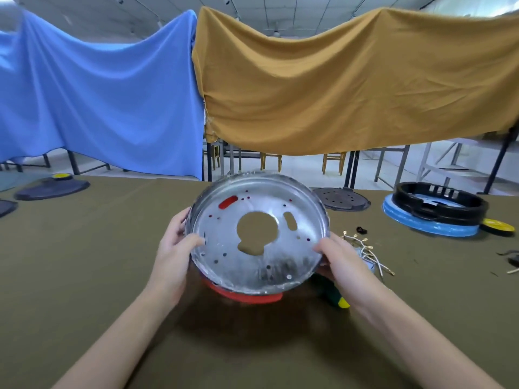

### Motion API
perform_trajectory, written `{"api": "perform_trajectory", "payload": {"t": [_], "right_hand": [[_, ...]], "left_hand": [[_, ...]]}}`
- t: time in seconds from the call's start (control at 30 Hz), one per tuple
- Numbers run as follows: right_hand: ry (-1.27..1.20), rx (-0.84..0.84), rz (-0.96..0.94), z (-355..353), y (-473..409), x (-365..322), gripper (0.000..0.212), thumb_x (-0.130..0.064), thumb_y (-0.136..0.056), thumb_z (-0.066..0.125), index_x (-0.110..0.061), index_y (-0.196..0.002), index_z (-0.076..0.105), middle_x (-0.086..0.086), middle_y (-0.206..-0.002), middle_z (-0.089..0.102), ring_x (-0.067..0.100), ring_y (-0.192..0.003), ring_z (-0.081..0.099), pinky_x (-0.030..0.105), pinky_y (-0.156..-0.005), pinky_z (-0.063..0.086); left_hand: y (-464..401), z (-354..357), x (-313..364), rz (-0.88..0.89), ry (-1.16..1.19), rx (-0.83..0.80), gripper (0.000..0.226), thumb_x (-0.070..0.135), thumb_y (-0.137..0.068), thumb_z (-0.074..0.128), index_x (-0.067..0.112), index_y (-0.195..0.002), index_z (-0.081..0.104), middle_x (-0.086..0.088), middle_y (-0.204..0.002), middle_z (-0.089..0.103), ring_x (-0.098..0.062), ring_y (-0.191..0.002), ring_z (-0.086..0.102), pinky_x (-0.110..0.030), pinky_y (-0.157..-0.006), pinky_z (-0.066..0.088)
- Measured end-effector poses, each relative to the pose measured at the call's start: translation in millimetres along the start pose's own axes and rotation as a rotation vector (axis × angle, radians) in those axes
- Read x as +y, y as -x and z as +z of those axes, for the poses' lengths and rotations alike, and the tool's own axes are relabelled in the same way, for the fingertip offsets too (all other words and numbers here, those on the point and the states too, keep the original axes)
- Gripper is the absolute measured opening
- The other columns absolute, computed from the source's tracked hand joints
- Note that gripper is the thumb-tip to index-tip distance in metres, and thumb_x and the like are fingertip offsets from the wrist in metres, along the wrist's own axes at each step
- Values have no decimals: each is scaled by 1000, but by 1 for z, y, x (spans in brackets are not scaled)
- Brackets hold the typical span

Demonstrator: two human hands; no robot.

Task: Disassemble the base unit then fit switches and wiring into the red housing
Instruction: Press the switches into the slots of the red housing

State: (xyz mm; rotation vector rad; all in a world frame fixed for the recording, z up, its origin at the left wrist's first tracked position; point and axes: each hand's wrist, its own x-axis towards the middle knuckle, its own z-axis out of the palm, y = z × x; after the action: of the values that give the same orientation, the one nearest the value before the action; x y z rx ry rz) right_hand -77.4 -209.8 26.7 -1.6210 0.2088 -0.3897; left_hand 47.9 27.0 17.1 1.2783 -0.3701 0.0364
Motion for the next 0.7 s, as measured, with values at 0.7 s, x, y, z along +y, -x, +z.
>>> {"api": "perform_trajectory", "payload": {"t": [0.7], "right_hand": [[-240,-9,-176,-12,3,-10,38,-37,-97,45,-17,-122,66,-2,-127,66,20,-119,61,44,-103,46]], "left_hand": [[-3,-8,5,-8,45,-211,53,48,-89,60,28,-137,49,7,-133,64,-10,-109,64,-36,-90,46]]}}
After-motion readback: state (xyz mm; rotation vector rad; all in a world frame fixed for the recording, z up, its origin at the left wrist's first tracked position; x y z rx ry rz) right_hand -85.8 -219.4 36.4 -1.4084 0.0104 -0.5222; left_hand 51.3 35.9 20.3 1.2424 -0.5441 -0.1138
